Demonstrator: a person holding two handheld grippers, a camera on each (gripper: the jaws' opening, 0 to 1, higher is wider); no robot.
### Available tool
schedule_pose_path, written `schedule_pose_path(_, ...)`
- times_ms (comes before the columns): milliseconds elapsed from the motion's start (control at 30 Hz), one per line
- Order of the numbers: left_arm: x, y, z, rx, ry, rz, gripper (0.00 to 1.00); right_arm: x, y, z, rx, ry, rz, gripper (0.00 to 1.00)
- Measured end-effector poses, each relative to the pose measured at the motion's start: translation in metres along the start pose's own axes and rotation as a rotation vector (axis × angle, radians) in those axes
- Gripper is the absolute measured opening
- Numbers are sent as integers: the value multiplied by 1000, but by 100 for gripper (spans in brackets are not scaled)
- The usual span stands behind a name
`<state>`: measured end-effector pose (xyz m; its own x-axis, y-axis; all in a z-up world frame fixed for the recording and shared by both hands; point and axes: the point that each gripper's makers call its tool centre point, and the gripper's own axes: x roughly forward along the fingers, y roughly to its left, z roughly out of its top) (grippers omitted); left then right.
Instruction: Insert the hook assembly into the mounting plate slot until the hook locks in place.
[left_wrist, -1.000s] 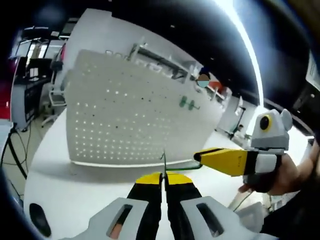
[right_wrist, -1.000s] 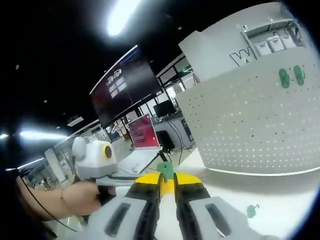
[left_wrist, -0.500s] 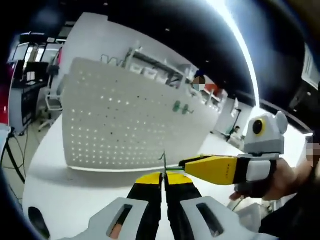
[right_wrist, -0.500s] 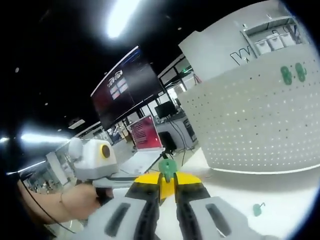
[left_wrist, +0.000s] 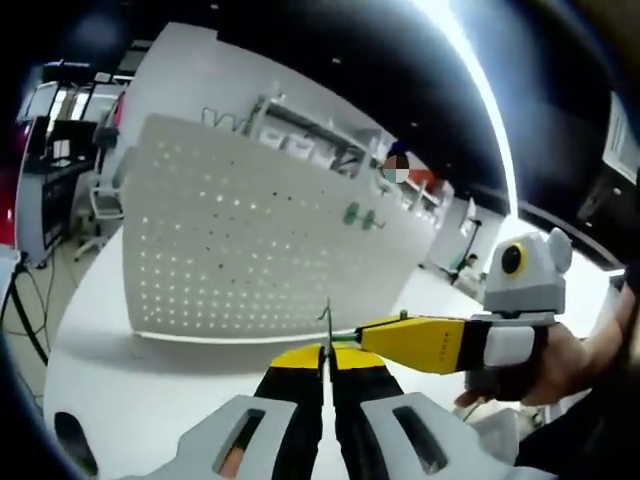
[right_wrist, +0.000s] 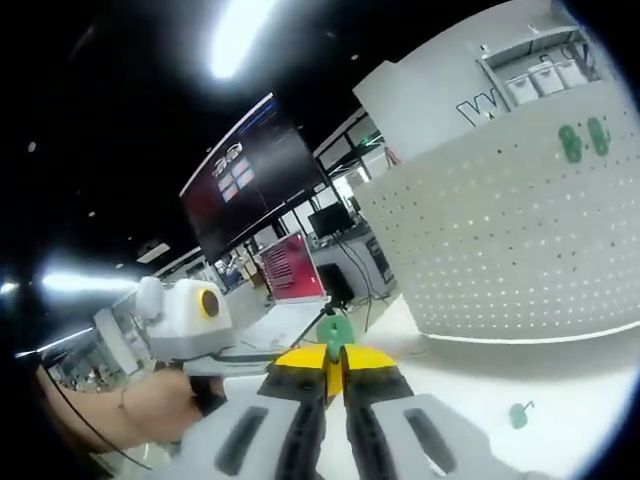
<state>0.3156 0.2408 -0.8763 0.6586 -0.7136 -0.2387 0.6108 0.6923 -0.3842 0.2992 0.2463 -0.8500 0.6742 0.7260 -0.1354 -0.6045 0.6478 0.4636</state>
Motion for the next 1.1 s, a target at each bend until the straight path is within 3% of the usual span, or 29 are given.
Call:
schedule_pose_path(200,0,-3,-1,51,16,6,2,-3,-1,-1,-26,6,-18,0)
schedule_pose_path(367,-2,-6,-7,134,15,1,3,-5,2,-5,-63,23,-1,0)
schedule_pose_path(467,-1,-9,-13,145,28,-17,7,-7,2,-7,-90,36,12,0)
schedule_pose_path(600,-1,-15,-19,155,28,-35,28,-10,2,-6,-133,37,28,0)
schedule_pose_path(1100,-7,-39,-31,168,9,-93,84,-27,-7,-8,-223,56,22,0)
